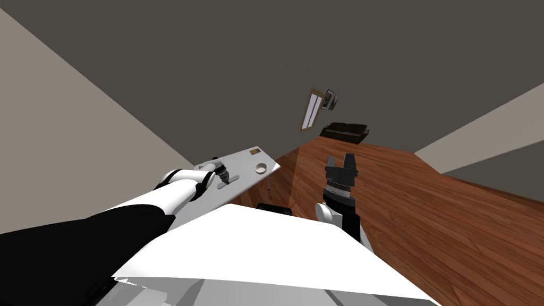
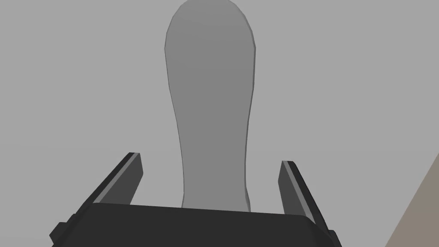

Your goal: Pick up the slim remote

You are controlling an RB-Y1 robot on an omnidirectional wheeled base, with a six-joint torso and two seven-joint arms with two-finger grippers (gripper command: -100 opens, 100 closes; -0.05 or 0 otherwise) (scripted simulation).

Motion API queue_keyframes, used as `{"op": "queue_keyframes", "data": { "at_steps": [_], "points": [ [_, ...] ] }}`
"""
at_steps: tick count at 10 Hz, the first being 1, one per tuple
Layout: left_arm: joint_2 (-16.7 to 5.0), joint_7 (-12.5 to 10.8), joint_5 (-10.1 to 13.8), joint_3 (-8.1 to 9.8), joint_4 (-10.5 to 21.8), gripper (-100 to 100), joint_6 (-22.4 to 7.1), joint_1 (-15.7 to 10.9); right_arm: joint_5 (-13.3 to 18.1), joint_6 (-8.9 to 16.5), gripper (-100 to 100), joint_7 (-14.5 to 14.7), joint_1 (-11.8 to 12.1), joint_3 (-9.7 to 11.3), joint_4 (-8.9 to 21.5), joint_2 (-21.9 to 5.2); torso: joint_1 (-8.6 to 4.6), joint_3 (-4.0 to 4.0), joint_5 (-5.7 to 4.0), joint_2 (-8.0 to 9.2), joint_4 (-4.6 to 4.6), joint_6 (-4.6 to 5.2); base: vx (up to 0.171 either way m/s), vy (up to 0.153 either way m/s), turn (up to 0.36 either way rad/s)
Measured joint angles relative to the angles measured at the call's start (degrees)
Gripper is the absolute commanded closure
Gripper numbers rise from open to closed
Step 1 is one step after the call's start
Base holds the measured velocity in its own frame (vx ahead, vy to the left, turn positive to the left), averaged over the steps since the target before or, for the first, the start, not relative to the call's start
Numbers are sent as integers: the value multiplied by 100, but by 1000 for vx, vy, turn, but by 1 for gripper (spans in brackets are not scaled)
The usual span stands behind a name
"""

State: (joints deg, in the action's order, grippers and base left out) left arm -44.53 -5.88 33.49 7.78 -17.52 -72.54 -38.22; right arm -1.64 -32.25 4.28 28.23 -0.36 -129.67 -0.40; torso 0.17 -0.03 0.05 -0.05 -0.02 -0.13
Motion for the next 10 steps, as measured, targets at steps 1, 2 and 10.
{"op": "queue_keyframes", "data": {
  "at_steps": [1, 2, 10],
  "points": [
    [1, -25, 13, 12, -96, -100, -50, 65, 0, 0, 0, 0, 0, 0, 0, 0, -7, 3, -1, 5, 1, 0, 0, 0, 0],
    [6, -64, 21, 21, -210, -100, -103, 128, 0, 0, 0, 0, 0, 0, 0, 0, -13, 5, -3, 9, 2, 0, 0, 0, 0],
    [109, 50, 64, 75, -898, -100, -239, 617, 0, 0, 0, 0, 1, 0, 0, 0, -22, -10, -5, -16, -4, 1, 62, -19, 89]
  ]
}}
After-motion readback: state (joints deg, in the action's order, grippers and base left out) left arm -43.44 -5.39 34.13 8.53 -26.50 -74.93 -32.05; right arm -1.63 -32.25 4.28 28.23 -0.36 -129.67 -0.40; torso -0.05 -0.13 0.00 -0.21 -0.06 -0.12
